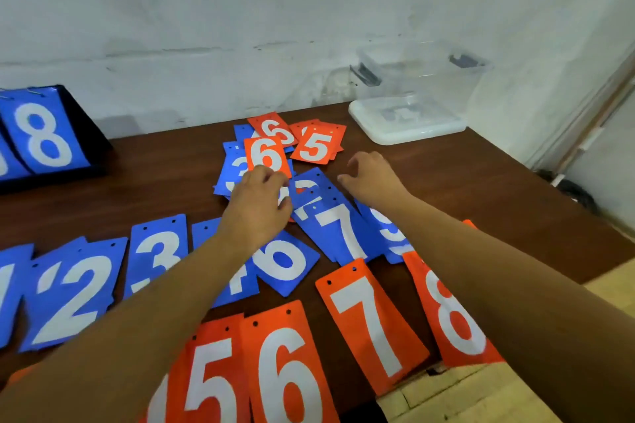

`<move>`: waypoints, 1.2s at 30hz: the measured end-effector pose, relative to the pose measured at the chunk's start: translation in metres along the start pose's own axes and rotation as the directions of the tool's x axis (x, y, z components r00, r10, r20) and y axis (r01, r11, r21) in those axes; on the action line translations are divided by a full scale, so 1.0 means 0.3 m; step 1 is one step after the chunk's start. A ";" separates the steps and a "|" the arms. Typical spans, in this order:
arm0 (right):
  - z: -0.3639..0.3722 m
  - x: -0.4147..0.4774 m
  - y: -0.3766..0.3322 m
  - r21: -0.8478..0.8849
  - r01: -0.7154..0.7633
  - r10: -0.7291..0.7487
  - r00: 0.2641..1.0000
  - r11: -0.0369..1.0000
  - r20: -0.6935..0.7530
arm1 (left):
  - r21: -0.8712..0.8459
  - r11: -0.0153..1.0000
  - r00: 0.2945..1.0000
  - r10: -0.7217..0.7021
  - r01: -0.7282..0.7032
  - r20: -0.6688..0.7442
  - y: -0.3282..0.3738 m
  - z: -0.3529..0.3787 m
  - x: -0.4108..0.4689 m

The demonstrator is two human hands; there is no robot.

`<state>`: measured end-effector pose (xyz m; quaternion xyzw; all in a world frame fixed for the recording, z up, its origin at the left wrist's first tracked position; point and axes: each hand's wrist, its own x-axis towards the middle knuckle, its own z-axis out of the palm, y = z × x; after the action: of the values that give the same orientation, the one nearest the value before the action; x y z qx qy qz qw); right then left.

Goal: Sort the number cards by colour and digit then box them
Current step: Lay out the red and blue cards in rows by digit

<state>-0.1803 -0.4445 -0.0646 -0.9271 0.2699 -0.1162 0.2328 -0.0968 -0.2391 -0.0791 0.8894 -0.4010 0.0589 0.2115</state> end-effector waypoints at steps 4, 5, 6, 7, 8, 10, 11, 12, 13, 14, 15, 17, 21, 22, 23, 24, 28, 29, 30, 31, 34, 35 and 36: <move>0.069 0.099 -0.089 -0.023 0.047 -0.047 0.999 0.999 0.017 | 0.075 0.968 0.971 -0.240 0.240 0.002 -0.123 -0.014 0.102; 0.086 0.122 -0.108 -0.041 0.046 -0.045 0.999 0.998 0.019 | 0.088 0.947 0.950 -0.312 0.309 0.024 -0.145 -0.013 0.130; 0.104 0.143 -0.125 -0.066 0.042 -0.041 0.999 0.997 0.014 | 0.103 0.922 0.923 -0.380 0.374 0.052 -0.164 -0.008 0.156; 0.120 0.163 -0.140 -0.094 0.033 -0.033 0.999 0.995 0.008 | 0.119 0.897 0.897 -0.435 0.425 0.076 -0.179 -0.001 0.181; 0.137 0.180 -0.151 -0.115 0.025 -0.025 1.000 0.993 0.001 | 0.136 0.877 0.876 -0.474 0.460 0.089 -0.191 0.007 0.202; 0.168 0.210 -0.159 -0.131 -0.006 0.008 1.000 0.991 0.015 | 0.179 0.855 0.860 -0.505 0.487 0.075 -0.212 0.030 0.233; 0.182 0.222 -0.158 -0.153 -0.021 0.027 0.999 0.988 0.036 | 0.191 0.852 0.860 -0.506 0.488 0.058 -0.222 0.040 0.245; 0.198 0.234 -0.153 -0.200 -0.018 0.029 0.998 0.980 0.052 | 0.183 0.852 0.861 -0.506 0.491 0.042 -0.233 0.049 0.257; 0.211 0.243 -0.147 -0.260 -0.002 0.018 0.998 0.966 0.057 | 0.151 0.853 0.860 -0.509 0.500 0.032 -0.245 0.055 0.270; 0.223 0.252 -0.141 -0.308 0.019 -0.005 0.999 0.951 0.047 | 0.098 0.854 0.857 -0.515 0.511 0.027 -0.258 0.058 0.283; 0.229 0.255 -0.139 -0.344 0.043 -0.035 0.999 0.938 0.029 | 0.026 0.853 0.852 -0.522 0.522 0.027 -0.272 0.058 0.295; 0.232 0.251 -0.134 -0.424 0.139 -0.154 0.988 0.895 -0.002 | -0.143 0.829 0.840 -0.542 0.541 0.028 -0.303 0.053 0.310; 0.197 0.223 -0.135 -0.557 0.281 -0.367 0.929 0.782 -0.047 | -0.327 0.771 0.812 -0.584 0.547 -0.019 -0.353 0.033 0.297; 0.182 0.218 -0.142 -0.552 0.264 -0.378 0.920 0.791 -0.103 | -0.350 0.762 0.805 -0.592 0.544 -0.037 -0.359 0.026 0.292; 0.166 0.213 -0.152 -0.527 0.242 -0.388 0.902 0.815 -0.186 | -0.383 0.753 0.800 -0.597 0.535 -0.055 -0.364 0.014 0.290; 0.149 0.207 -0.165 -0.489 0.222 -0.392 0.877 0.844 -0.278 | -0.433 0.739 0.798 -0.598 0.517 -0.068 -0.365 0.000 0.287; 0.080 0.120 -0.256 -0.288 0.279 -0.399 0.700 0.916 -0.592 | -0.739 0.554 0.798 -0.602 0.384 -0.037 -0.341 -0.092 0.258; 0.067 0.084 -0.284 -0.244 0.324 -0.402 0.655 0.914 -0.639 | -0.795 0.490 0.798 -0.602 0.358 -0.012 -0.326 -0.121 0.237; 0.058 0.045 -0.312 -0.209 0.371 -0.410 0.622 0.905 -0.667 | -0.840 0.421 0.801 -0.599 0.341 0.025 -0.310 -0.148 0.212; 0.052 0.002 -0.337 -0.178 0.418 -0.420 0.609 0.891 -0.673 | -0.878 0.343 0.802 -0.593 0.334 0.073 -0.294 -0.174 0.186; 0.065 -0.140 -0.388 -0.140 0.505 -0.474 0.629 0.851 -0.616 | -0.933 0.135 0.810 -0.547 0.334 0.211 -0.231 -0.251 0.085; 0.075 -0.191 -0.397 -0.115 0.511 -0.472 0.652 0.852 -0.593 | -0.942 0.088 0.823 -0.517 0.325 0.235 -0.208 -0.273 0.042; 0.085 -0.241 -0.402 -0.078 0.510 -0.456 0.678 0.857 -0.577 | -0.947 0.052 0.835 -0.489 0.318 0.254 -0.186 -0.294 -0.003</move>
<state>-0.1777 -0.3050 -0.0336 -0.8739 0.0676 -0.4599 0.1423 -0.0504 -0.1682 -0.0180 0.6172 -0.0640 -0.2086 0.7559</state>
